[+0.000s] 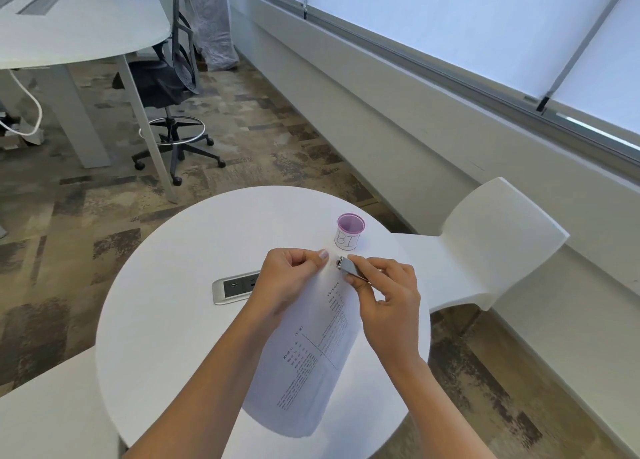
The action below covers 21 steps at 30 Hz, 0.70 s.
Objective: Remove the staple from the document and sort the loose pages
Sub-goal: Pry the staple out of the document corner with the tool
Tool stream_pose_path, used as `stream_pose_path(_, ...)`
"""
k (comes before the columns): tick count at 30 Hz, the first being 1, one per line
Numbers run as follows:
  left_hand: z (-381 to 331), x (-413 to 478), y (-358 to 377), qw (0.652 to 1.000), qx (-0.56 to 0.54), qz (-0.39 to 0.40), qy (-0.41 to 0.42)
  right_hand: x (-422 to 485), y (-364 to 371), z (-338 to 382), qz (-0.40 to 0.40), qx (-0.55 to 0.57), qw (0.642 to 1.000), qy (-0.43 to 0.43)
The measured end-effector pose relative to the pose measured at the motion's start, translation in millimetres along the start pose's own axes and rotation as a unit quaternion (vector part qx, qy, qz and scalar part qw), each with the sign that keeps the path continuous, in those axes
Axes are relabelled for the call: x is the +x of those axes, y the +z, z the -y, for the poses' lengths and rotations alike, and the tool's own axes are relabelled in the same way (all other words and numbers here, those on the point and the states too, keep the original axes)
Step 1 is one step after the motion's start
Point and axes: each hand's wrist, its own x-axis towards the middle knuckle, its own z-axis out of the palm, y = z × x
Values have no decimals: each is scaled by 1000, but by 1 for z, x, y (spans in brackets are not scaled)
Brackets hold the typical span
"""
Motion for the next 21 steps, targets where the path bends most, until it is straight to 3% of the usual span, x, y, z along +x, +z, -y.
stream_pose_path(6,-1,-2,2,1000,13,-2,-7,-1,-2,1,-2,-38,998,-42)
stream_pose_path(21,2,-1,6,999,49,0,17,-3,-5,3,-26,-35,998,-35)
